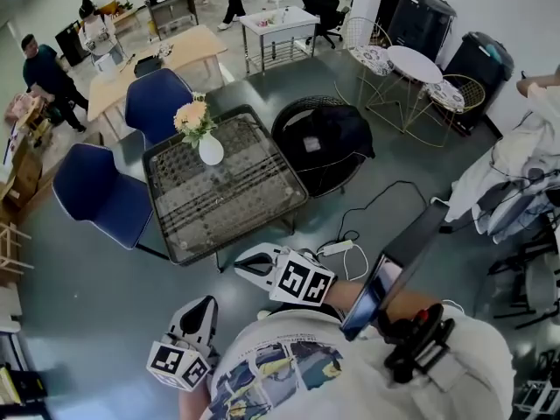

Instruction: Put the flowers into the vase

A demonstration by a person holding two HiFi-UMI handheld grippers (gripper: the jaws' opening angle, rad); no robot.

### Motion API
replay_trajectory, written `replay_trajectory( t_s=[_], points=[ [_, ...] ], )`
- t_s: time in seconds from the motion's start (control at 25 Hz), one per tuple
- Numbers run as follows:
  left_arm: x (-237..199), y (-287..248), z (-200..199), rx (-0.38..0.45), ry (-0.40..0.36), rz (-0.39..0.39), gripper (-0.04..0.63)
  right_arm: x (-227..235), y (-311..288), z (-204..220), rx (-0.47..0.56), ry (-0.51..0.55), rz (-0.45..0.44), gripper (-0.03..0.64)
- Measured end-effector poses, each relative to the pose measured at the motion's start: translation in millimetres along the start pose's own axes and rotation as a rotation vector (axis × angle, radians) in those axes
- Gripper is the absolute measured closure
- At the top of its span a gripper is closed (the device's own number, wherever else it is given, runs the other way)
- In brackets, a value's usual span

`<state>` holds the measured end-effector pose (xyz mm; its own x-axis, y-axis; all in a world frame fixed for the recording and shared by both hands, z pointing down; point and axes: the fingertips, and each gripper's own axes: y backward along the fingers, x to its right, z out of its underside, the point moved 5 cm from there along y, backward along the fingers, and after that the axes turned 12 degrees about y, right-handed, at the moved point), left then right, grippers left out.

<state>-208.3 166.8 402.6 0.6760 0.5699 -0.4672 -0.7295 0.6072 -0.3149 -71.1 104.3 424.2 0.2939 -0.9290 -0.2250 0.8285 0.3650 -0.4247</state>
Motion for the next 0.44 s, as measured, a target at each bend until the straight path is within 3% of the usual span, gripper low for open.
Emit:
replay_trajectory(
  t_s=[0.44],
  points=[
    [7,-11,2,-0.003,0.0,0.014,0.586,2,11,11,-0.016,-0.007,0.003,0.606]
  ],
)
